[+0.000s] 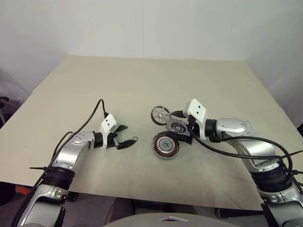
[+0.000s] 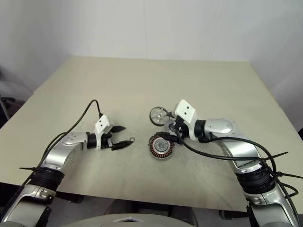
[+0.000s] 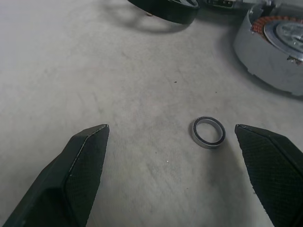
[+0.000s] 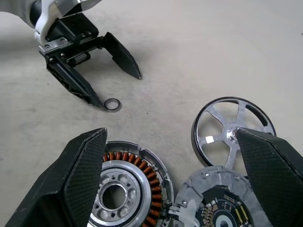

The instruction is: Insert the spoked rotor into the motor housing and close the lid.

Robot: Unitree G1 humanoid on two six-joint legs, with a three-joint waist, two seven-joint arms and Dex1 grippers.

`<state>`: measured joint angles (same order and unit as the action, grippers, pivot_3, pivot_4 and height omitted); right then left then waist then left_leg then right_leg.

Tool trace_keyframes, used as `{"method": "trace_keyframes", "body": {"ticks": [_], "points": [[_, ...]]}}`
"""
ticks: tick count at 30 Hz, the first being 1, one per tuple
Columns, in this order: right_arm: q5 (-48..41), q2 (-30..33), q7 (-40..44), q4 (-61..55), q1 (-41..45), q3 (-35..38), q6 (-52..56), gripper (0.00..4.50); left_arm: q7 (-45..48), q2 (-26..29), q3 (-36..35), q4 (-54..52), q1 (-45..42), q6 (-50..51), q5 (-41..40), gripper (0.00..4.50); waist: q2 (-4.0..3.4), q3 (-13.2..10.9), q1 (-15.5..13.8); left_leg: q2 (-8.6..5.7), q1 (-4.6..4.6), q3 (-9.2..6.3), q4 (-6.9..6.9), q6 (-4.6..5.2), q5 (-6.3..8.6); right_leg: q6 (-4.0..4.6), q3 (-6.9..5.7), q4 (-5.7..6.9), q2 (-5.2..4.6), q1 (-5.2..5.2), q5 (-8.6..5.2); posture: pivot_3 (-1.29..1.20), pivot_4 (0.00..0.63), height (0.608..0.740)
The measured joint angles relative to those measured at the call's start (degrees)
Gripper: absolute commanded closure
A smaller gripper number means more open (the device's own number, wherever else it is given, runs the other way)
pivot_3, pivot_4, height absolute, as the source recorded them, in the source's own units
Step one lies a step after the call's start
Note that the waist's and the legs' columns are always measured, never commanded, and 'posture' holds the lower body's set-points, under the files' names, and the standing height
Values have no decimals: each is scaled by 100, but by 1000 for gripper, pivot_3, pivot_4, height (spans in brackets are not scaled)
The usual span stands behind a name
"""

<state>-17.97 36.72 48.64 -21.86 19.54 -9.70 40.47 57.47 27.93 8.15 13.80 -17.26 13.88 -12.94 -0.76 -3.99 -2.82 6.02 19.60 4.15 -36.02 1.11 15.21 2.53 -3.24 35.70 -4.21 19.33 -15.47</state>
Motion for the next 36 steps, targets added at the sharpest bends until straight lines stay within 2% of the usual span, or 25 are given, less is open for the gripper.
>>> {"method": "trace_keyframes", "body": {"ticks": [21, 24, 26, 34, 36], "points": [[105, 1, -6, 108, -23, -28, -146, 38, 86, -217, 286, 493, -292, -777, 630, 0, -4, 3, -152, -1, -13, 0, 0, -7, -3, -5, 0, 0, -3, -14, 5, 0, 0, 740], [108, 1, -5, 120, -23, -28, -158, 0, 121, -234, 318, 538, -311, -874, 650, 617, -5, 3, -160, -1, -13, 0, 0, -7, -2, -6, 0, -2, -4, -15, 6, 0, 0, 740], [113, 1, -4, 160, -23, -28, -175, 0, 189, -254, 365, 562, -313, -933, 653, 1260, -6, 4, -175, -2, -14, 0, 0, -7, -2, -7, 0, -2, -5, -16, 6, 0, 0, 740], [133, 0, 5, 237, -3, -29, -247, 0, 145, -290, 403, 604, -321, -1079, 744, 1260, -6, 4, -198, -2, -31, 0, 4, -29, 3, -9, 1, -2, -6, -30, 11, 0, 0, 740], [139, 0, 5, 259, 2, -29, -256, 0, 156, -289, 404, 601, -318, -1081, 744, 1630, -7, 4, -199, -2, -31, 0, 5, -29, 3, -9, 1, -2, -6, -30, 11, 0, 0, 740]]}}
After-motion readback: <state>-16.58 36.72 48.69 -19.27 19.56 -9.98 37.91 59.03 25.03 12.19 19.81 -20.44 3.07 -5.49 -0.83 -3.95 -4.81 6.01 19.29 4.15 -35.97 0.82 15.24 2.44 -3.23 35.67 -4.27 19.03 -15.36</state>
